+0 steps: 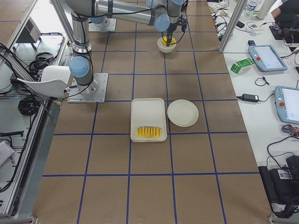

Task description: Place bowl and put lemon in it

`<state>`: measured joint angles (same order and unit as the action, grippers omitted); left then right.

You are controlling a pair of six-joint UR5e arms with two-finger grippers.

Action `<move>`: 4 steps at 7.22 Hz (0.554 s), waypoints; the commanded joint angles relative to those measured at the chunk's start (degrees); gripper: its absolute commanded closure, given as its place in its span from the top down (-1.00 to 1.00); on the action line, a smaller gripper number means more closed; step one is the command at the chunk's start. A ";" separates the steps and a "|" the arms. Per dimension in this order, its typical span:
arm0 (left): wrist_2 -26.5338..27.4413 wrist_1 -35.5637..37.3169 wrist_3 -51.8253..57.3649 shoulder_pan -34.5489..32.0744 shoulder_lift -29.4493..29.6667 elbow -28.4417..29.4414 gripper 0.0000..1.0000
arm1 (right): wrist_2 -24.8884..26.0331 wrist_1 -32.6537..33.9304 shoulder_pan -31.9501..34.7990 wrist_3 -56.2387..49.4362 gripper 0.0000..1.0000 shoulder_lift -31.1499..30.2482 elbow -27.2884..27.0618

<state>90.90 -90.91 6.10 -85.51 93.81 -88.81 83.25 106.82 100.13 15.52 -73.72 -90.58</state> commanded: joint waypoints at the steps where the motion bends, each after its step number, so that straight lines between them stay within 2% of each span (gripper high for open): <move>1: 1.48 -1.47 0.06 -0.09 -2.59 -0.48 1.00 | -0.72 6.61 6.10 6.60 -1.00 4.27 0.06; 3: -0.55 -1.20 -0.04 -0.36 -2.93 0.48 1.00 | -0.72 13.30 9.20 7.59 -1.00 8.58 0.14; 4: -0.81 -1.03 -0.04 -0.36 -3.37 0.65 1.00 | -1.06 13.24 9.38 7.59 -1.00 9.47 -0.03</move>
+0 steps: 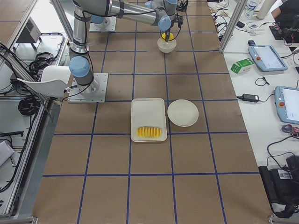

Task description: Place bowl and put lemon in it

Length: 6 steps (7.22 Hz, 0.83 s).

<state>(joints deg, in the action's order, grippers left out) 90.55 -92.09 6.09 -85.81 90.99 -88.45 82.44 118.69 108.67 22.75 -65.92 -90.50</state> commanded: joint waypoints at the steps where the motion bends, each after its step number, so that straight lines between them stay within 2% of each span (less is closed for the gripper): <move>1: -0.20 0.07 -0.11 0.03 -0.72 0.47 1.00 | -1.57 1.72 0.93 0.45 -1.00 3.15 -0.03; 3: -0.29 0.15 -0.55 0.12 0.33 0.29 1.00 | -4.13 3.57 0.93 0.62 -0.73 5.79 -0.03; 4: -0.46 0.15 -0.55 0.20 0.16 0.47 1.00 | -3.61 3.65 0.84 0.62 -0.09 6.15 -0.38; 5: -0.47 0.15 -0.55 0.21 -0.11 0.47 1.00 | -3.17 3.39 0.84 0.62 0.19 6.33 -0.64; 6: -0.47 0.15 -0.64 0.21 -0.02 0.47 1.00 | -2.99 3.13 0.84 0.62 0.33 6.33 -0.65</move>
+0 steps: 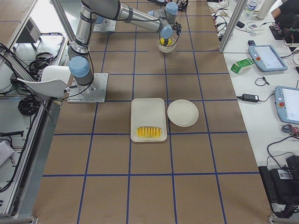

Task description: Place bowl and put lemon in it

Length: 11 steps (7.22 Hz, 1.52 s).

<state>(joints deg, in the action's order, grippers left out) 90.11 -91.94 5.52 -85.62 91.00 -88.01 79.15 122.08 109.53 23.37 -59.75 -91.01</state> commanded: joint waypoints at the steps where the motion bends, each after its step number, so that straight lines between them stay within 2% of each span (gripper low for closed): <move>1: -0.02 0.00 -0.16 -0.07 0.05 0.12 1.00 | 0.30 -0.26 -0.02 0.00 0.71 0.25 -0.13; 2: 0.07 0.00 -0.68 -0.07 -0.29 0.38 1.00 | 0.22 -0.26 -0.02 0.00 0.91 0.25 -0.13; 3: 0.94 0.00 -0.78 0.10 -0.73 0.82 1.00 | 0.22 -0.61 -0.11 -0.17 1.00 0.16 0.22; 5: 1.12 0.61 -0.86 0.10 0.14 0.82 1.00 | 2.74 -2.27 -1.15 -0.26 1.00 -1.67 0.83; 6: 1.21 0.53 -0.86 0.10 -0.47 0.91 1.00 | 5.29 -6.29 -2.73 -1.13 1.00 -6.39 0.92; 9: 0.86 0.18 -2.88 0.02 0.49 2.84 1.00 | 5.93 -27.80 -15.01 -8.86 1.00 -20.19 0.75; 11: 0.59 0.09 -2.80 0.02 0.58 2.76 1.00 | 7.67 -34.33 -18.29 -11.59 1.00 -27.41 0.40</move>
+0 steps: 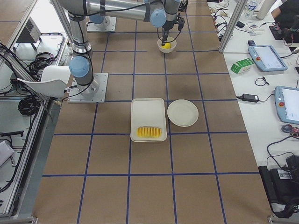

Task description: Place bowl and put lemon in it

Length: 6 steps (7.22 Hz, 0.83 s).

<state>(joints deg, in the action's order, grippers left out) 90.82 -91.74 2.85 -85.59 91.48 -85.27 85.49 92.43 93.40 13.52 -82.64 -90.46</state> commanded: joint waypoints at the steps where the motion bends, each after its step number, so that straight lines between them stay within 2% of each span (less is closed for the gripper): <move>1: -0.21 -0.19 -0.21 -0.11 0.01 -0.15 1.00 | 2.13 -6.89 -2.25 -1.92 1.00 -7.25 -0.41; 4: -0.12 -0.11 -0.21 -0.28 -0.17 -0.60 1.00 | 5.73 -8.23 -2.34 -2.01 1.00 -8.42 -0.59; 6: -0.12 -0.19 -0.21 -0.28 0.01 -0.68 1.00 | 5.40 -8.14 -2.17 -1.49 1.00 -8.50 -0.68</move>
<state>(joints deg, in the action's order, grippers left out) 90.70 -91.91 2.64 -85.86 91.36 -85.89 90.99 84.33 91.19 11.69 -91.04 -91.15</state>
